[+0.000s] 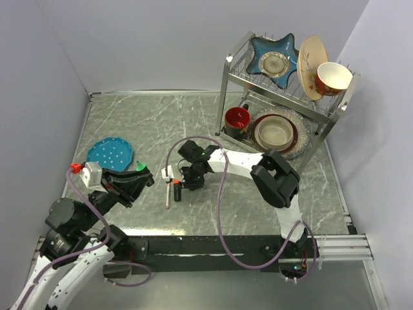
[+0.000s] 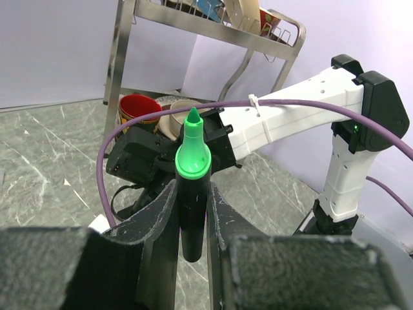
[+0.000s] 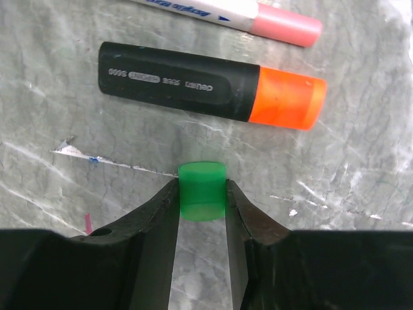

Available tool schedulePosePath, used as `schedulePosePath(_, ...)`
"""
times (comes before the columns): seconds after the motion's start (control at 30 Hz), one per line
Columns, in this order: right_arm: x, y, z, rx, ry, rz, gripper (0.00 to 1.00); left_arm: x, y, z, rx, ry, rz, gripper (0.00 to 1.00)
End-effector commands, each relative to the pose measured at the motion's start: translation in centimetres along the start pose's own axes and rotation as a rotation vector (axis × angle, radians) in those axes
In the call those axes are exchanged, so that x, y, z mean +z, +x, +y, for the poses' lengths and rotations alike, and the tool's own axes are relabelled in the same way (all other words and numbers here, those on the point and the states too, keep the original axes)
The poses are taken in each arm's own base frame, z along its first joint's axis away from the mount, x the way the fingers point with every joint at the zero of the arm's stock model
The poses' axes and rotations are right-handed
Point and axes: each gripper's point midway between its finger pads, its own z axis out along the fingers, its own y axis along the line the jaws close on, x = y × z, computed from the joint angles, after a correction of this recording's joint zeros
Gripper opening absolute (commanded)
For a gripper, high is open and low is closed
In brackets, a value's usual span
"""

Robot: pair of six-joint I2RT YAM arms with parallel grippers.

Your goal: Insert the pens into the pen caps

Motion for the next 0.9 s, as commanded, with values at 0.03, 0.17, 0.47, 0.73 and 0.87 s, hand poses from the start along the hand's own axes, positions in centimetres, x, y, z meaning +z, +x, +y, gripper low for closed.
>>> schedulePosePath(0.03,0.5,1.0,-0.4,0.124,0.061,0.016,0.14,-0.2,-1.6,0.0,0.001,-0.012,-0.073,0.01)
schedulePosePath(0.17,0.0,0.1,-0.2,0.210,0.060,-0.023,0.09,-0.2,-1.7,1.0,-0.015,-0.073,-0.080,0.01)
schedulePosePath(0.47,-2.9,-1.8,-1.3,0.491,0.228,-0.138,0.00,-0.1,-1.2,2.4,-0.100,-0.164,-0.066,0.01)
schedulePosePath(0.73,-8.0,-2.9,-1.9,0.819,0.361,-0.327,0.00,1.0,0.6,2.8,-0.190,-0.180,-0.012,0.01)
schedulePosePath(0.87,-10.2,-2.8,-2.1,0.935,0.447,-0.398,0.00,1.5,2.0,3.1,-0.228,-0.186,0.023,0.01)
